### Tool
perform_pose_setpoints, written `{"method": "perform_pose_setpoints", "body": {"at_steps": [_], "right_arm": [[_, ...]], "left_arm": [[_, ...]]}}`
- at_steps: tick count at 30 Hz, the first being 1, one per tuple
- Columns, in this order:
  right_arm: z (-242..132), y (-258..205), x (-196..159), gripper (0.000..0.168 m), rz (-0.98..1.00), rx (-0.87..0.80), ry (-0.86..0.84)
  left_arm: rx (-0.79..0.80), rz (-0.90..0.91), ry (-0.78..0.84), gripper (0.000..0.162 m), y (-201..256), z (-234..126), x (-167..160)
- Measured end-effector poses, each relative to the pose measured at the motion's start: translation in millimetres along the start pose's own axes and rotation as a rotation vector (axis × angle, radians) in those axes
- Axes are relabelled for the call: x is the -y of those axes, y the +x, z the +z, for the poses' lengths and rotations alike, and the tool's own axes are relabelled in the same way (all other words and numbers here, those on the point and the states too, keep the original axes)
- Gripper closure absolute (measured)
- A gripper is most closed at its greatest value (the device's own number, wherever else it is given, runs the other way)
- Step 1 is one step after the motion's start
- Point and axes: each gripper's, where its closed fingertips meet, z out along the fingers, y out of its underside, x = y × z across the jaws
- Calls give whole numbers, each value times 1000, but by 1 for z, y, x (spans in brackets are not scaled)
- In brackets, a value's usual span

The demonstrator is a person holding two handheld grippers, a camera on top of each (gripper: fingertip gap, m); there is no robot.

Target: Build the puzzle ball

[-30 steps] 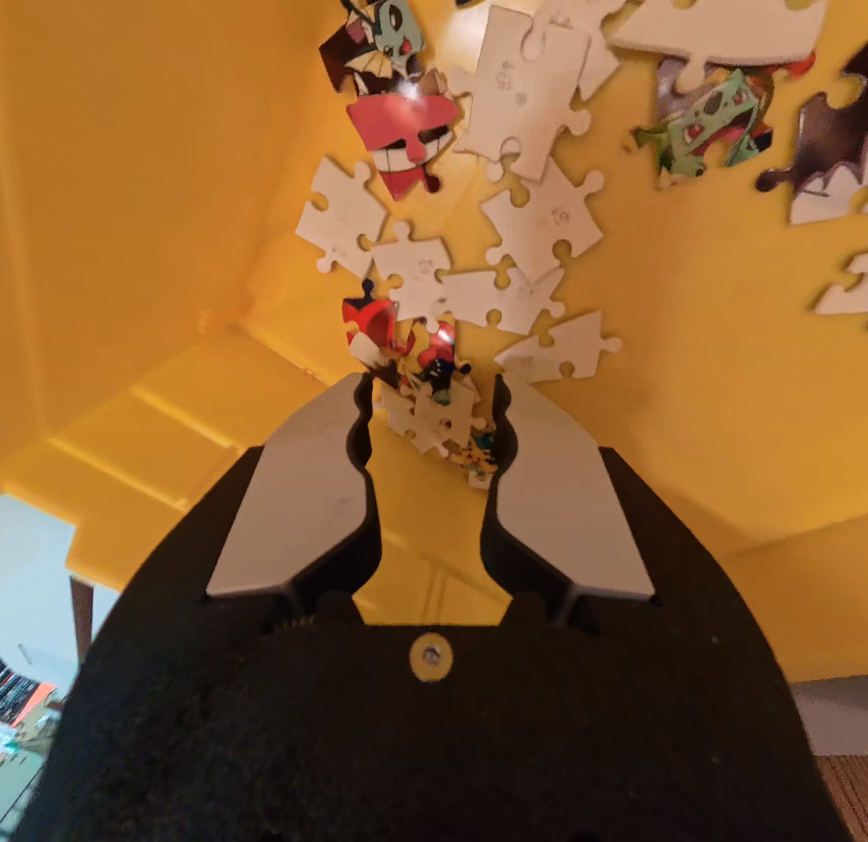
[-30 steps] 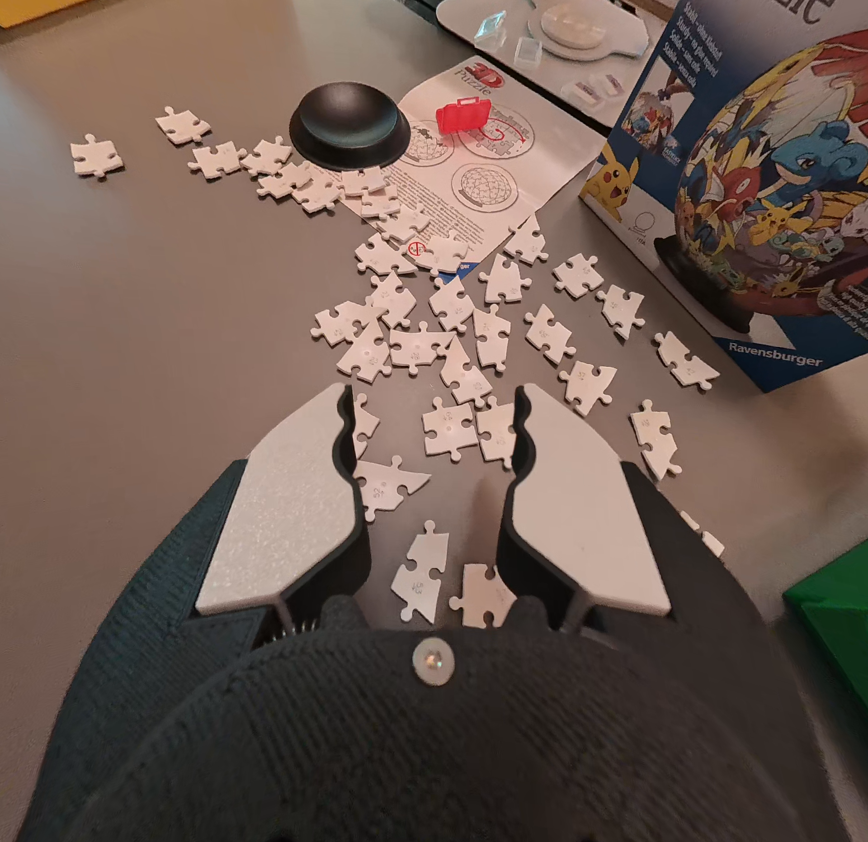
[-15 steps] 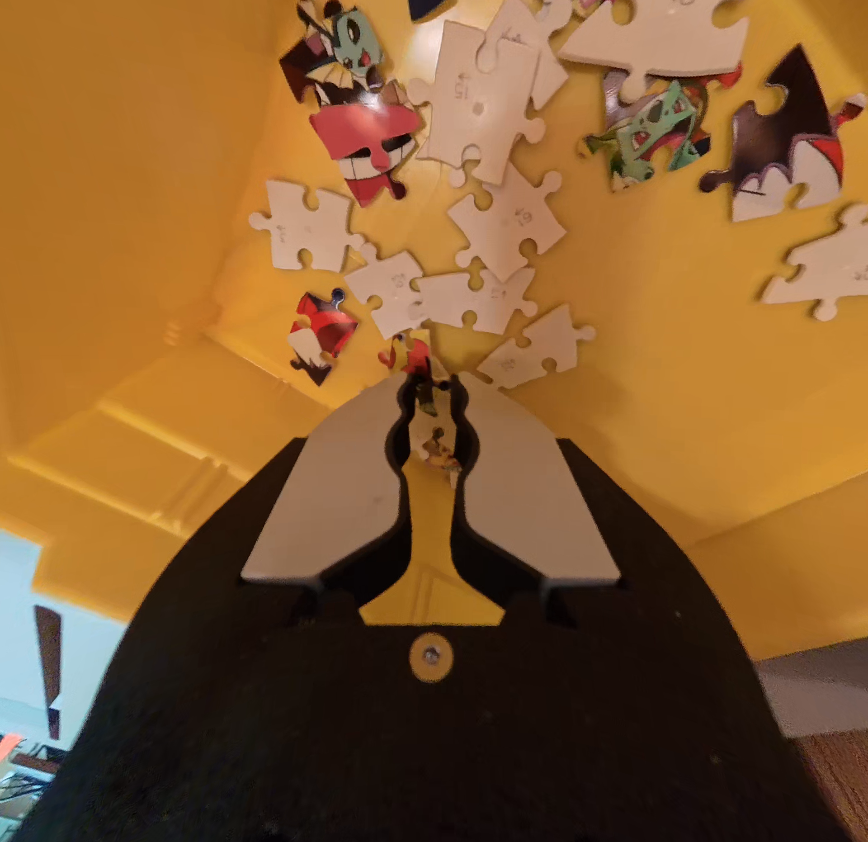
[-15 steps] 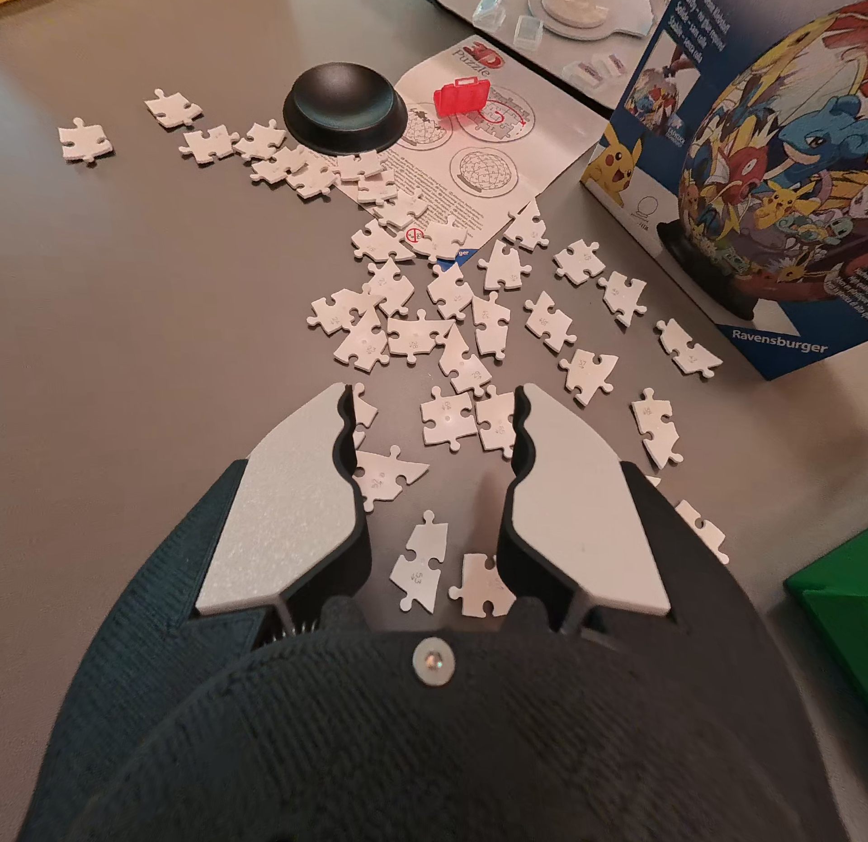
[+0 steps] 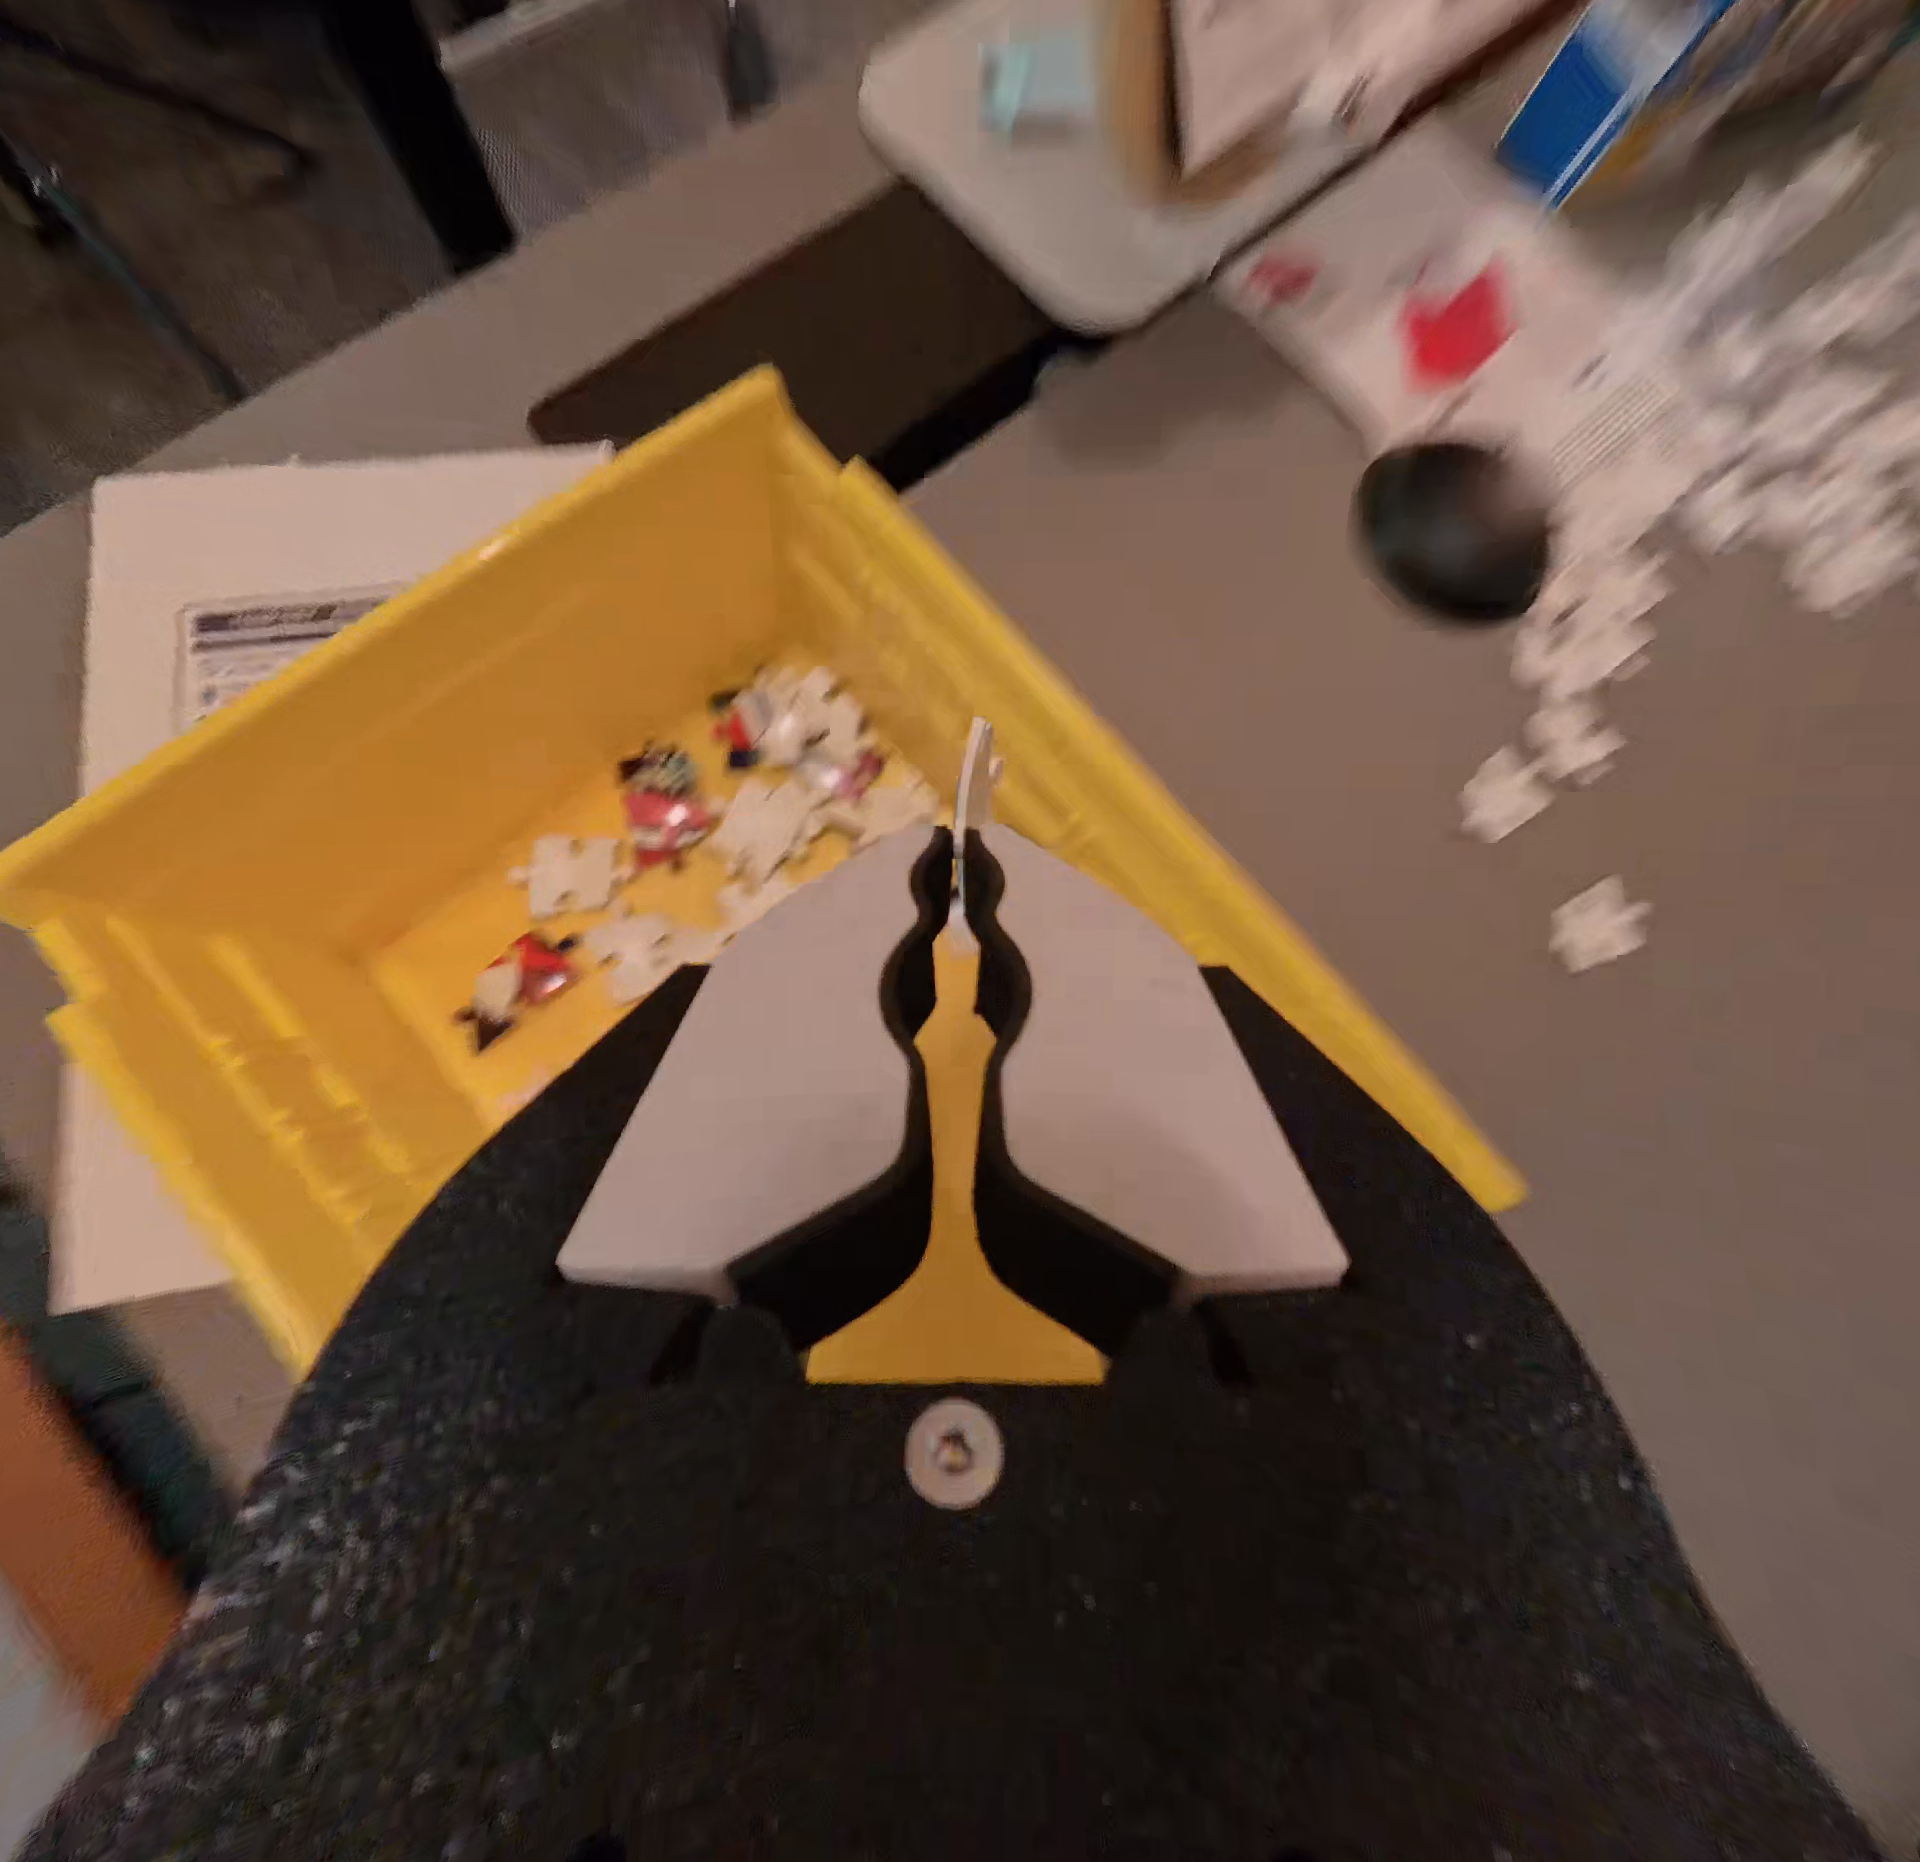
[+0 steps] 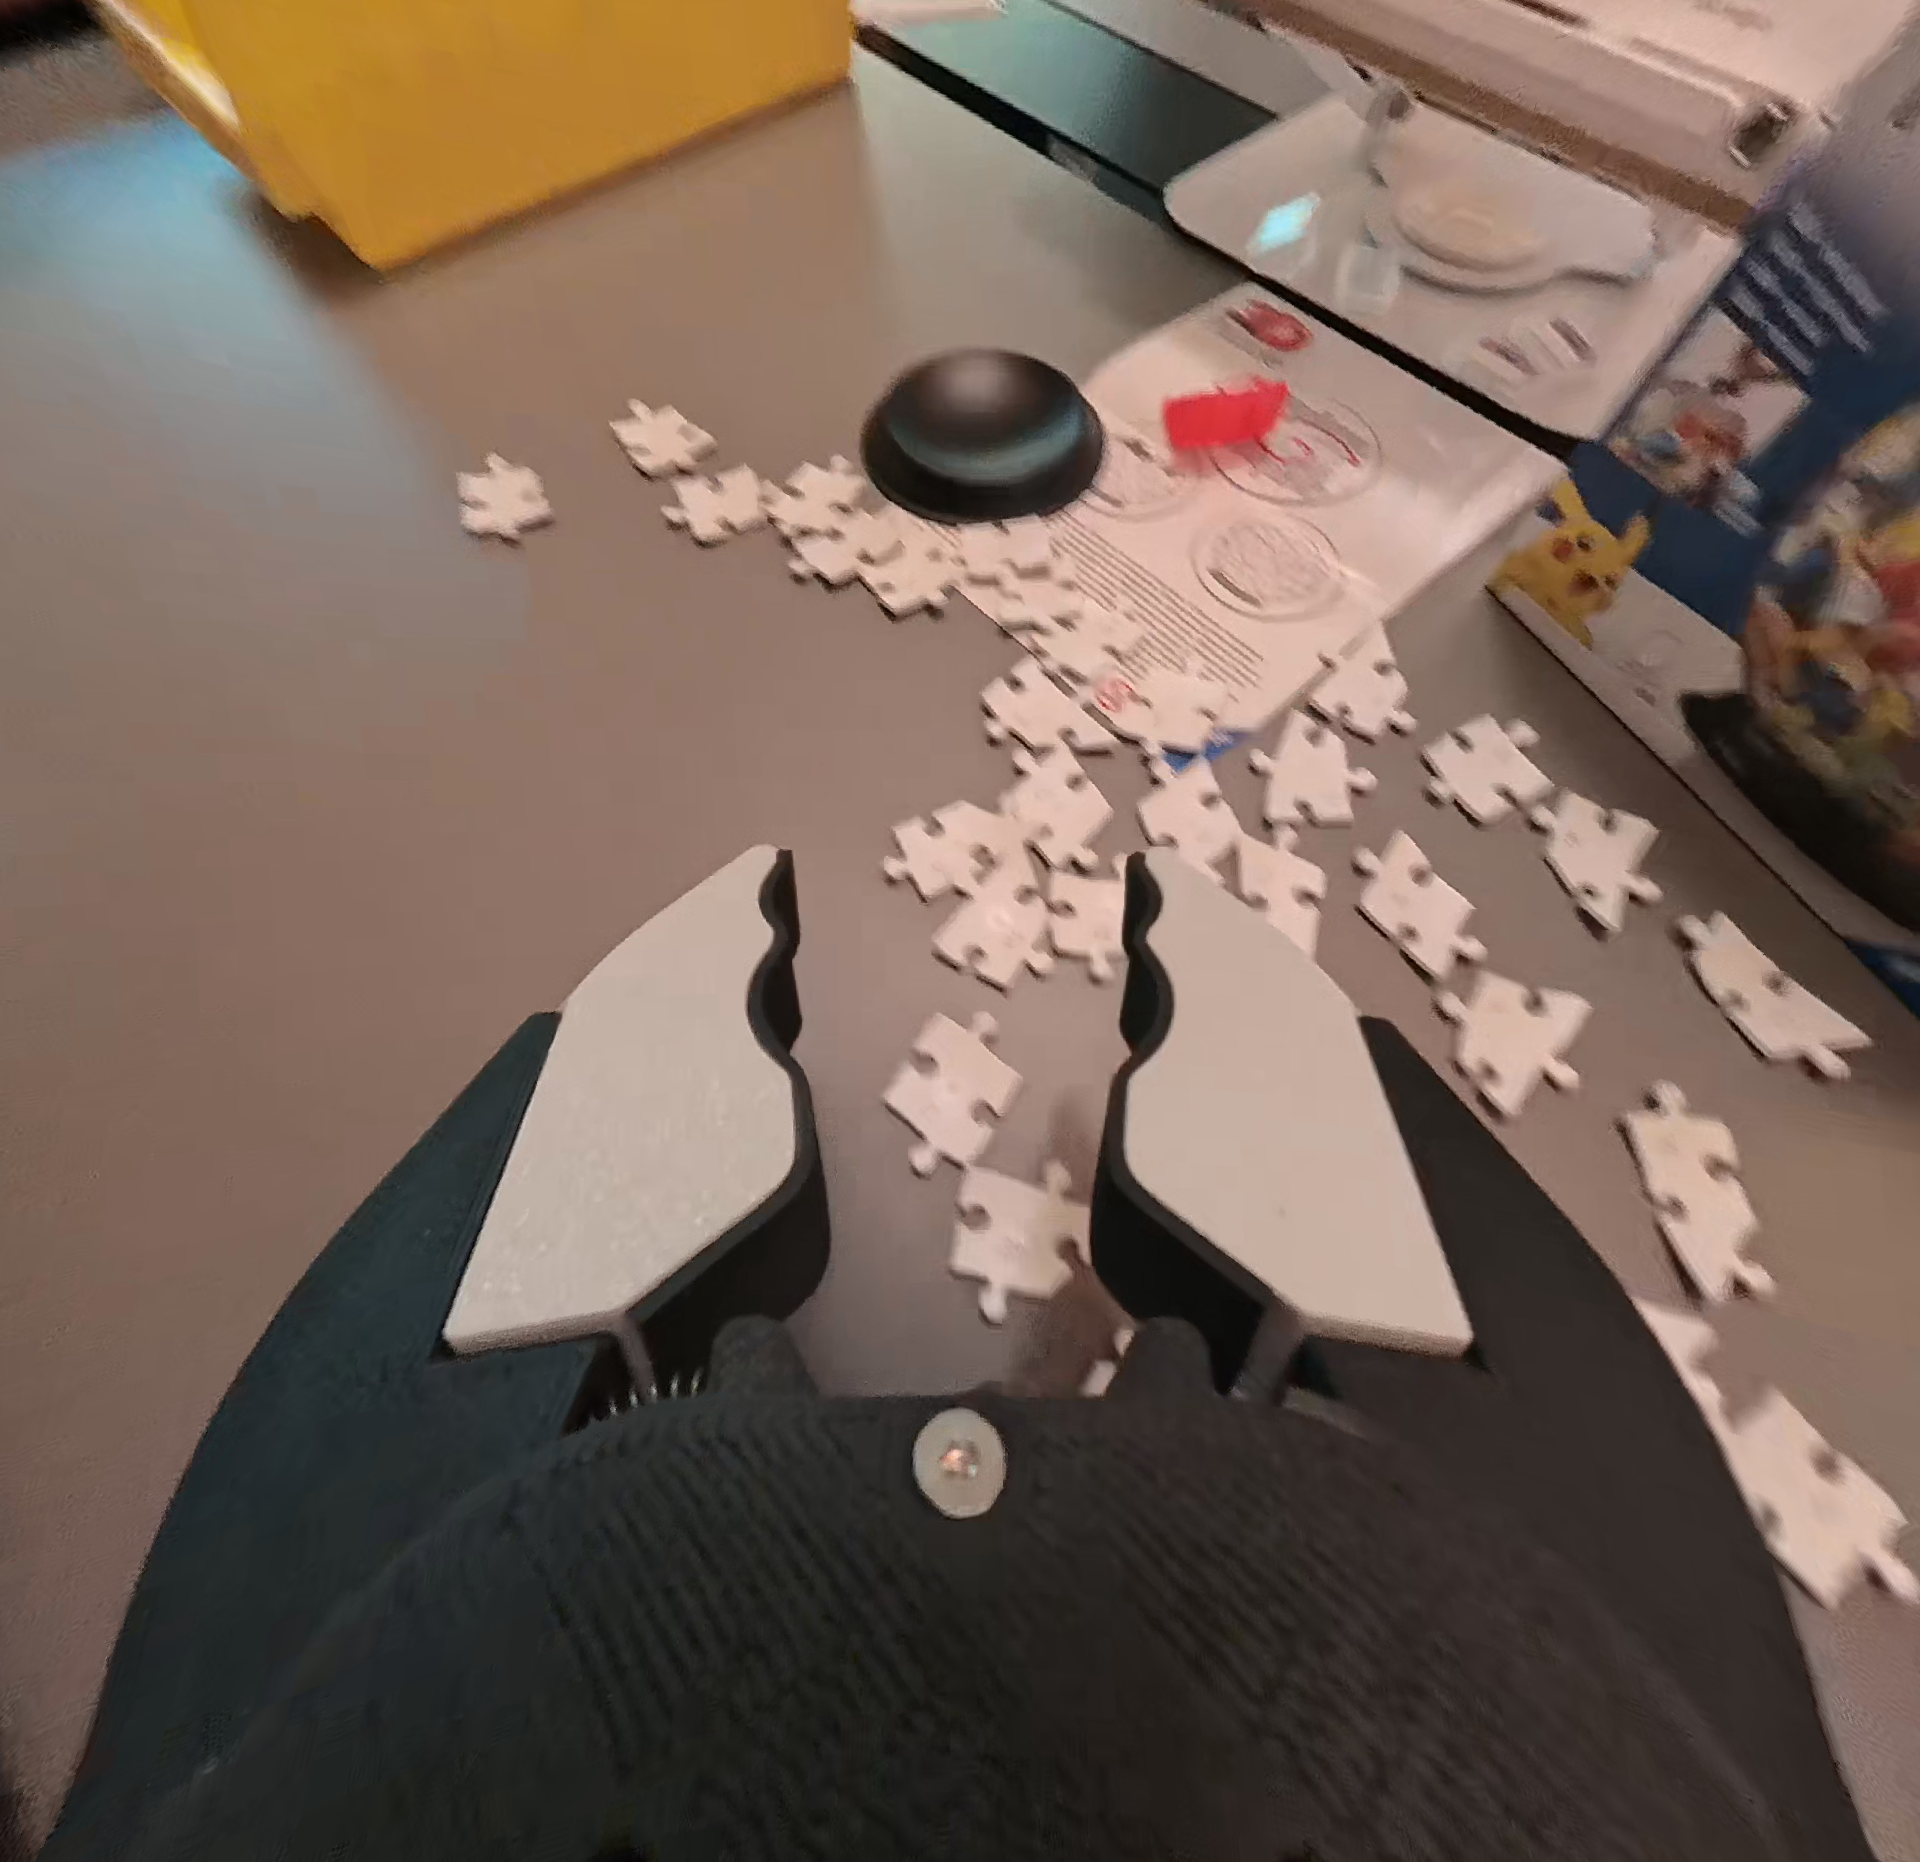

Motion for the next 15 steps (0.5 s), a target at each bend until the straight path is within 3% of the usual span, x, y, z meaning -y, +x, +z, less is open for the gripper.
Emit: {"method": "perform_pose_setpoints", "body": {"at_steps": [1,7,12,15], "right_arm": [[4,-6,7,108,-4,21,19],[21,-48,58,109,-51,155,127],[15,-48,83,111,-167,98,149],[2,-38,85,117,-114,82,194]], "left_arm": [[-30,-58,76,161,15,-3,11],[-330,-189,327,161,134,-3,47],[-448,-153,360,161,216,24,47],[-477,-129,327,161,250,49,36]]}}
